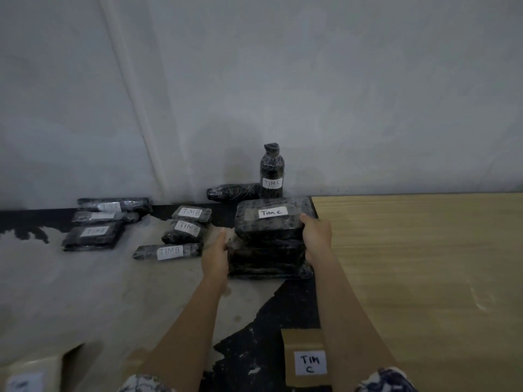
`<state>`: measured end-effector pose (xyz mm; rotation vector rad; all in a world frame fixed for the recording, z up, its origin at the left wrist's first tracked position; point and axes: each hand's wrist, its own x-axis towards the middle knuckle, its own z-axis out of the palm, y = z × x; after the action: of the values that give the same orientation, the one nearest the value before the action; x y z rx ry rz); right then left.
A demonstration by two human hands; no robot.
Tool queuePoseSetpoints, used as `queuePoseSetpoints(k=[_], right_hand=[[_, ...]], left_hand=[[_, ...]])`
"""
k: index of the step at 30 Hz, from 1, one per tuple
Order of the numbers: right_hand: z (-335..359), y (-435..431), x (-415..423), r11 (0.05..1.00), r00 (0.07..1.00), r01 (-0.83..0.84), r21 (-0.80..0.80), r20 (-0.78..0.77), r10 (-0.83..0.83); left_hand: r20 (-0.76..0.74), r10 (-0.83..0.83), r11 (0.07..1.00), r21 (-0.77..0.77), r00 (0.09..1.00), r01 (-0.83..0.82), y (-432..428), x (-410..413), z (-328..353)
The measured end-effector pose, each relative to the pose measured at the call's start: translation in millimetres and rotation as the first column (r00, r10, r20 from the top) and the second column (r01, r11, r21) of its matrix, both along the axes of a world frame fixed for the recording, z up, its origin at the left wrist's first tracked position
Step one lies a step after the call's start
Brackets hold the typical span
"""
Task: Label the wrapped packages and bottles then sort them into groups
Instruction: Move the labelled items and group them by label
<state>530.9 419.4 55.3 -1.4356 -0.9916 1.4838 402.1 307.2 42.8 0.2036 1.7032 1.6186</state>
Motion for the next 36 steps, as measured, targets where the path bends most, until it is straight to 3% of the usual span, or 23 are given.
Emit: queuePoseSetpoints(k=[11,15,20,23,28,31,36], right_hand=[[-1.8,-4.8,17.4,0.98,0.988,-0.156,-0.125,-0.044,0.151],[-3.8,-9.7,18.2,0.938,0.97,-0.242,-0.247,-0.065,0.234],[4.6,-23.8,27.9,0.875,0.929,-0.369,-0.314,-0.146,0.34],[-3.4,-25.3,29.5,0.848,0.923,-0.379,-0.371,-0.08,0.377],[-18.7,-19.4,32.0,0.875,0.942,-0.337,-0.349,-0.121,0.314],[-16.8,-25.8,37.0,0.914,0.942,-0.303,-0.271,-0.23,0.245],[-26.4,-21.7,39.8,0.92,0.928,-0.287,-0.266,-0.317,0.198]], left_hand=[[0.132,-0.184,0.982,0.062,0.974,0.177,10.2,9.0,12.9],[0.084,-0.267,0.964,0.02,0.96,0.266,14.0,7.8,12.5],[0.136,-0.318,0.946,-0.011,0.938,0.323,9.8,0.1,3.5],[0.118,-0.371,0.924,-0.054,0.921,0.379,8.5,-1.7,0.6],[0.155,-0.406,0.908,-0.043,0.901,0.417,9.0,-0.3,-6.3],[0.216,-0.411,0.909,0.019,0.886,0.417,9.3,12.1,-14.6],[0.247,-0.325,0.941,-0.013,0.913,0.339,17.5,24.5,-24.5]])
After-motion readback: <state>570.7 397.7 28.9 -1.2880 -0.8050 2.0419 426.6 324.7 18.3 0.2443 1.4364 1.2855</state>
